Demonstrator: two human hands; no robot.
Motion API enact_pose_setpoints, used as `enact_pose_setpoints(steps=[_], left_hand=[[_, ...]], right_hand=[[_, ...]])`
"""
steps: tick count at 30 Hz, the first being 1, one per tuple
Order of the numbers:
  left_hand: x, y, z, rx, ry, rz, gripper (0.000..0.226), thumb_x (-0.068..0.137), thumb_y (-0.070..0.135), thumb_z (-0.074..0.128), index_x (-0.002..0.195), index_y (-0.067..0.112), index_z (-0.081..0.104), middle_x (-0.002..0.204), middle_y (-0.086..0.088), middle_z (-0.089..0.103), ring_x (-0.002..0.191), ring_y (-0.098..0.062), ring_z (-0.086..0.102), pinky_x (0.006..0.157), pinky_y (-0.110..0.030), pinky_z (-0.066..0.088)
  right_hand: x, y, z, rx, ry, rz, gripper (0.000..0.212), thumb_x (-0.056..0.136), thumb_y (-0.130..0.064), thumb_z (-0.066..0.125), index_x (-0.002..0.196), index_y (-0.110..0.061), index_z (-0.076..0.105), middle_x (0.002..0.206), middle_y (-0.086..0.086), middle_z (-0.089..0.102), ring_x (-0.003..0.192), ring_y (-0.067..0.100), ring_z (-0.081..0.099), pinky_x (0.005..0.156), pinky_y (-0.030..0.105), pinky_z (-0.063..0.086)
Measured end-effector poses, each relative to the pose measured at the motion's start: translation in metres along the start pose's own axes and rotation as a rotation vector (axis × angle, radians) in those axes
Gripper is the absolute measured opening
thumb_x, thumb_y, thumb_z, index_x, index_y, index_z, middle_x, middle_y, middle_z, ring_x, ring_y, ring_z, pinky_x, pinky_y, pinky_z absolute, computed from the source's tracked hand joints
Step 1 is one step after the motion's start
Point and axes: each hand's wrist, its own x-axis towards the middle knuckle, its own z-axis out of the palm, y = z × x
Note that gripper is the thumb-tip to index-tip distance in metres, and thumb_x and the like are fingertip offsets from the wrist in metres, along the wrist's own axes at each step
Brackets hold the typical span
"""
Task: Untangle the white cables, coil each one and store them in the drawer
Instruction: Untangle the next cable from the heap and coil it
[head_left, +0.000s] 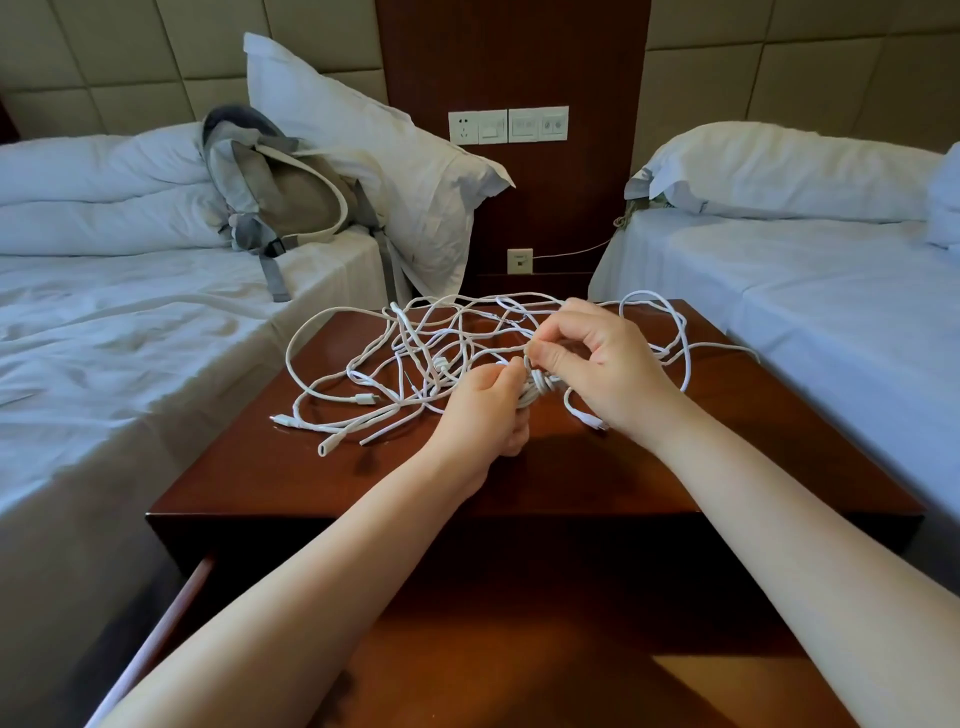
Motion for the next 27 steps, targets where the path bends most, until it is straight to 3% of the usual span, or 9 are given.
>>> enact_pose_setpoints(steps=[3,8,11,15,18,20,23,27], left_hand=[[0.004,0.000,0.000,-0.081,0.070,-0.052,0.035,0.103,0.025,0.031,0.072,0.011,0.040,0.045,0.003,0.030,0.033,-0.008,0.026,0.034,-0.016,0.021],[0.011,-0.002,-0.002,-0.308,0.207,-0.110,0.038,0.102,0.021,0.031,0.065,0.014,0.035,0.037,0.007,0.029,0.029,-0.006,0.025,0.033,-0.014,0.021],[0.013,-0.007,-0.005,-0.372,0.252,-0.065,0.037,0.101,0.017,0.030,0.064,0.015,0.033,0.040,0.005,0.029,0.031,-0.007,0.026,0.034,-0.017,0.020],[0.013,-0.007,-0.010,-0.447,0.265,0.000,0.041,0.102,0.019,0.032,0.061,0.014,0.035,0.039,0.006,0.028,0.031,-0.006,0.025,0.034,-0.018,0.021],[0.011,-0.006,-0.011,-0.504,0.186,0.109,0.041,0.102,0.022,0.034,0.062,0.014,0.040,0.040,0.008,0.029,0.034,-0.005,0.024,0.036,-0.017,0.022],[0.009,-0.005,-0.011,-0.531,0.097,0.148,0.042,0.102,0.023,0.036,0.062,0.013,0.047,0.041,0.007,0.030,0.035,-0.005,0.024,0.038,-0.017,0.022],[0.009,-0.005,-0.012,-0.498,-0.042,0.181,0.050,0.100,0.024,0.040,0.053,0.019,0.057,0.040,0.007,0.031,0.034,-0.005,0.025,0.038,-0.018,0.022],[0.004,-0.006,-0.011,-0.272,-0.182,0.246,0.036,0.098,0.021,0.042,0.067,0.008,0.052,0.042,0.007,0.033,0.034,-0.006,0.027,0.038,-0.017,0.024]], right_hand=[[0.000,-0.003,0.004,-0.161,-0.020,-0.099,0.019,0.084,-0.021,0.057,0.076,-0.009,0.070,0.074,-0.007,0.051,0.076,0.004,0.045,0.070,0.016,0.035],[-0.005,-0.005,0.011,-0.492,-0.091,-0.282,0.016,0.084,-0.018,0.054,0.075,-0.012,0.066,0.074,-0.001,0.057,0.069,0.018,0.053,0.068,0.032,0.034],[-0.009,-0.003,0.014,-0.498,-0.156,-0.267,0.014,0.084,-0.018,0.053,0.076,-0.013,0.062,0.073,-0.004,0.058,0.065,0.016,0.052,0.069,0.032,0.037],[-0.013,0.009,0.010,-0.336,-0.173,-0.093,0.017,0.090,-0.021,0.053,0.085,-0.014,0.067,0.081,-0.006,0.064,0.076,0.012,0.057,0.072,0.031,0.045],[-0.011,0.012,0.007,-0.206,-0.155,0.005,0.012,0.091,-0.016,0.059,0.088,-0.015,0.071,0.079,-0.015,0.063,0.076,0.000,0.058,0.069,0.017,0.045],[-0.010,0.012,0.004,-0.098,-0.147,0.111,0.012,0.090,-0.014,0.061,0.083,-0.016,0.070,0.067,-0.021,0.060,0.065,-0.008,0.055,0.061,0.008,0.038],[-0.010,0.018,-0.008,0.017,-0.194,0.249,0.020,0.091,-0.016,0.059,0.072,-0.016,0.064,0.054,-0.016,0.056,0.048,-0.002,0.051,0.055,0.012,0.035],[-0.010,0.024,-0.024,0.008,-0.214,0.303,0.019,0.091,-0.019,0.060,0.072,-0.018,0.061,0.062,-0.003,0.057,0.058,0.002,0.050,0.060,0.017,0.039]])
